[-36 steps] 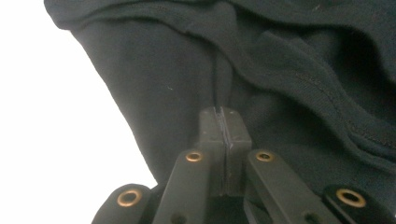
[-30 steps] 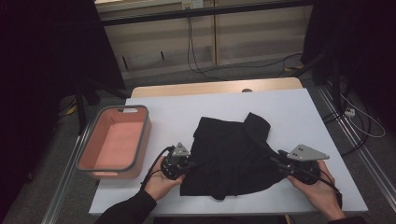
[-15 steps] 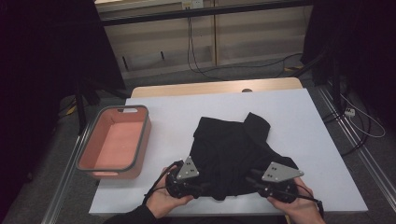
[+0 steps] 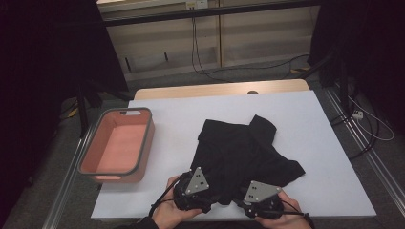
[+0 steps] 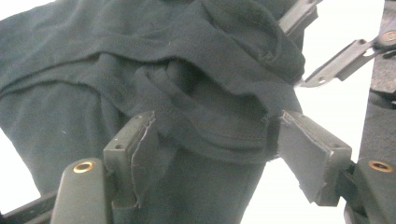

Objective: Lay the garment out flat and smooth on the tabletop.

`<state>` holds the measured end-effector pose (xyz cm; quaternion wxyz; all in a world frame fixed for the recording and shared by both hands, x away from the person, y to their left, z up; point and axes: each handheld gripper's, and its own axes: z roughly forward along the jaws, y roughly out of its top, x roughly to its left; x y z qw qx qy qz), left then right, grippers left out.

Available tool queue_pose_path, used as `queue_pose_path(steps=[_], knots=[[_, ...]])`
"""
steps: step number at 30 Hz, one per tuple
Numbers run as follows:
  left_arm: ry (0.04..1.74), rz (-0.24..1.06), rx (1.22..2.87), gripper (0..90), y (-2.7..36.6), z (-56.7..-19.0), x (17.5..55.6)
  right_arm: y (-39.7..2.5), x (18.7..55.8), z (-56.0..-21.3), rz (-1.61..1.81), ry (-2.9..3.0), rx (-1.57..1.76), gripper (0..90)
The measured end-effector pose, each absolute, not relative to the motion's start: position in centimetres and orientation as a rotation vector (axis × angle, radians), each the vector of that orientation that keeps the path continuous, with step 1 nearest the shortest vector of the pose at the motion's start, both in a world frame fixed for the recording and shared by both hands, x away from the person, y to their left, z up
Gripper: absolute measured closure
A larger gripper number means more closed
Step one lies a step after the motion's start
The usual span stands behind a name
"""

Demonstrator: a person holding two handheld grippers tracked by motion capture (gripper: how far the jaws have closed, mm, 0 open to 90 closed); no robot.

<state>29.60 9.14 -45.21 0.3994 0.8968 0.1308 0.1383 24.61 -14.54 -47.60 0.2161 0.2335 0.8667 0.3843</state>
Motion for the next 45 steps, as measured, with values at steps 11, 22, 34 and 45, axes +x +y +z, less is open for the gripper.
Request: queue_pose_path(steps=[11, 22, 34, 45], knots=[[0.270, 0.204, 2.341, 48.8, 7.8, -46.0, 29.1, -15.6, 25.4, -47.0, 1.130, 2.340, 0.722, 83.4], [0.320, 0.108, 2.273, 87.3, 7.6, -45.0, 30.5, -18.0, 26.7, -45.6, 1.191, 2.215, 0.810, 83.5], [0.483, 0.111, 2.053, 87.4, 9.5, -41.9, 34.8, -20.3, 29.3, -43.3, 1.251, 2.066, 0.866, 83.7], [0.565, 0.182, 1.946, 87.4, 9.5, -40.4, 38.1, -21.2, 32.6, -40.8, 1.265, 1.956, 0.881, 83.8]])
